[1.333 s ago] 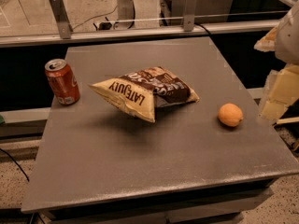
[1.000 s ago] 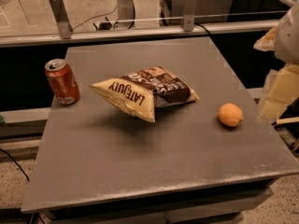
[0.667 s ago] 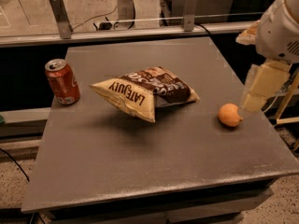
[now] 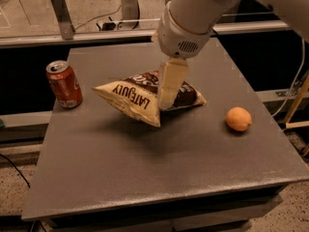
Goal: Pick brown chip bag
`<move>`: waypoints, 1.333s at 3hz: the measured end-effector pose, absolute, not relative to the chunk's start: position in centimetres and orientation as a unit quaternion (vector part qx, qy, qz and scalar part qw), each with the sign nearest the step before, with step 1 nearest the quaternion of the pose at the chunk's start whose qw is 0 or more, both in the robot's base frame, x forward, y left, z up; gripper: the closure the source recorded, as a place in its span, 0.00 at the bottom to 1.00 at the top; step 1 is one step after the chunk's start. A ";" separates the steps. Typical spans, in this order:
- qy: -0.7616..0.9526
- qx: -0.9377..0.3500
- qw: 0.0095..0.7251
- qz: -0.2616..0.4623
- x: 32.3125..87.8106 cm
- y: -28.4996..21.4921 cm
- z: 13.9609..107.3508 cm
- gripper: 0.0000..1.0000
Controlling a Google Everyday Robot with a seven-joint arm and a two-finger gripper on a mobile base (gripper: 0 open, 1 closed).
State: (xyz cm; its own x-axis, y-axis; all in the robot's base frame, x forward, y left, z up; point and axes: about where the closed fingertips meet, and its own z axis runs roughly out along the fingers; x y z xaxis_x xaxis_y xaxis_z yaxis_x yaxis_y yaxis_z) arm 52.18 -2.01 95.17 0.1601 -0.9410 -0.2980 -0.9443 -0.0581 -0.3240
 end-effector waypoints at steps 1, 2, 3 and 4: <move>0.649 -0.727 0.222 0.005 51.7 -2.8 95.3 0.00; 0.618 -0.757 0.210 0.038 51.1 -1.4 93.3 0.00; 0.567 -0.794 0.209 0.074 49.8 0.6 89.8 0.17; 0.539 -0.812 0.209 0.076 49.4 1.1 89.1 0.48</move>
Offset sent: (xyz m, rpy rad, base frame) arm -0.0179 0.0191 -0.0422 0.0205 0.1195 0.2187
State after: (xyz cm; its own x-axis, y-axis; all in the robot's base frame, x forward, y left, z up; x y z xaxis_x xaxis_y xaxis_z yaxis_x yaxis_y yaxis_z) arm 49.41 1.14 89.08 0.4066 -0.8440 -0.3497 -0.9079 -0.3305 -0.2579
